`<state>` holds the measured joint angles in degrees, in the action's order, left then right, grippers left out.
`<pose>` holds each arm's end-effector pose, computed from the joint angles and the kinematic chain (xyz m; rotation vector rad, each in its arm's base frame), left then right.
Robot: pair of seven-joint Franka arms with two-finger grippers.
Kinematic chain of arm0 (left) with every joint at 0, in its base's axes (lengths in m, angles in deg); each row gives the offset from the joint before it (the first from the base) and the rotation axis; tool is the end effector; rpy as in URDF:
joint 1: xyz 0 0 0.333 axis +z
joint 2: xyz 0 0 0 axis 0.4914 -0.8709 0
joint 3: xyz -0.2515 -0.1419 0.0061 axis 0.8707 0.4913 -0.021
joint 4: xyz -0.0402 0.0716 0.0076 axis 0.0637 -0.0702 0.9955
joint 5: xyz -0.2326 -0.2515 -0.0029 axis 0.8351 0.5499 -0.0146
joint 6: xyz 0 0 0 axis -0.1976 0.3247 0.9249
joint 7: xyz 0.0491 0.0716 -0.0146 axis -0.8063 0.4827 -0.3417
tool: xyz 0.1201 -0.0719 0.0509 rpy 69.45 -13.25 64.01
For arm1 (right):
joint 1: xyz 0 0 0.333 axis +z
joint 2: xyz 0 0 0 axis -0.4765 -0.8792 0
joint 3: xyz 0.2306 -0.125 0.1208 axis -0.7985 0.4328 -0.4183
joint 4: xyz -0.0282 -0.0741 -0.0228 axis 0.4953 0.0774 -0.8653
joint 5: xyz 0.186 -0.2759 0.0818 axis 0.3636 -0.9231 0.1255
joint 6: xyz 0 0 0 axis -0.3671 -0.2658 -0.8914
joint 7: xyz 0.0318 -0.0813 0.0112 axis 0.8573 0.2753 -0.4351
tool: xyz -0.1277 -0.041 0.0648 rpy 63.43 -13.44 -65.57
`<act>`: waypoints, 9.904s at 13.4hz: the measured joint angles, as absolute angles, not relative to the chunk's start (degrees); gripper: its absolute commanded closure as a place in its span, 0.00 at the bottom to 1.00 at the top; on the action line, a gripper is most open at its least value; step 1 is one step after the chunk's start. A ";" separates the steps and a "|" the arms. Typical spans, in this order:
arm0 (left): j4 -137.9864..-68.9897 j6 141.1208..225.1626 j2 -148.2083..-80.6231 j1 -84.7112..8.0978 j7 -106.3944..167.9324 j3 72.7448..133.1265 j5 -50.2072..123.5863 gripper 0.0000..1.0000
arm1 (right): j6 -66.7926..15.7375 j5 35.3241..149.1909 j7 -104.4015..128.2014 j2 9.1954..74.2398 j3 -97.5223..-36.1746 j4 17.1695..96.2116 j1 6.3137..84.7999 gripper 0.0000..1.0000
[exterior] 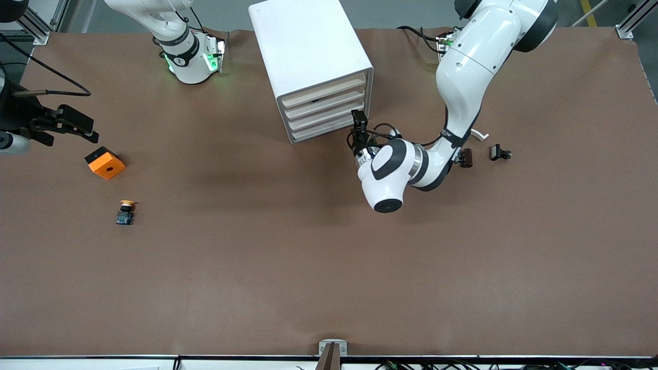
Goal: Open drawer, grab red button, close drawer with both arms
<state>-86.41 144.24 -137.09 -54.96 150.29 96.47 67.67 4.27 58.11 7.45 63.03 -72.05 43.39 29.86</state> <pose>0.3788 -0.4020 0.2012 -1.3716 -1.6271 1.2057 0.5048 0.0177 0.5622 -3.0923 -0.0515 0.0582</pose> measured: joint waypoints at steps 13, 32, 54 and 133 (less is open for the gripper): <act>-86.99 142.81 -140.81 -58.77 156.22 96.49 76.63 1.00 | 4.34 58.11 7.43 62.90 -72.09 44.15 30.36 0.00; -81.22 147.28 -140.25 -50.12 150.99 88.70 79.49 0.00 | 4.97 59.31 -44.75 61.14 -72.78 44.70 53.06 0.00; -70.90 153.08 -130.66 -43.58 101.69 72.18 77.05 0.00 | -24.69 59.82 -86.73 36.96 -72.67 44.81 75.28 0.00; -83.91 165.98 -109.37 -32.31 69.56 90.13 28.36 0.00 | -46.43 49.64 9.73 32.48 -70.56 66.13 26.28 0.00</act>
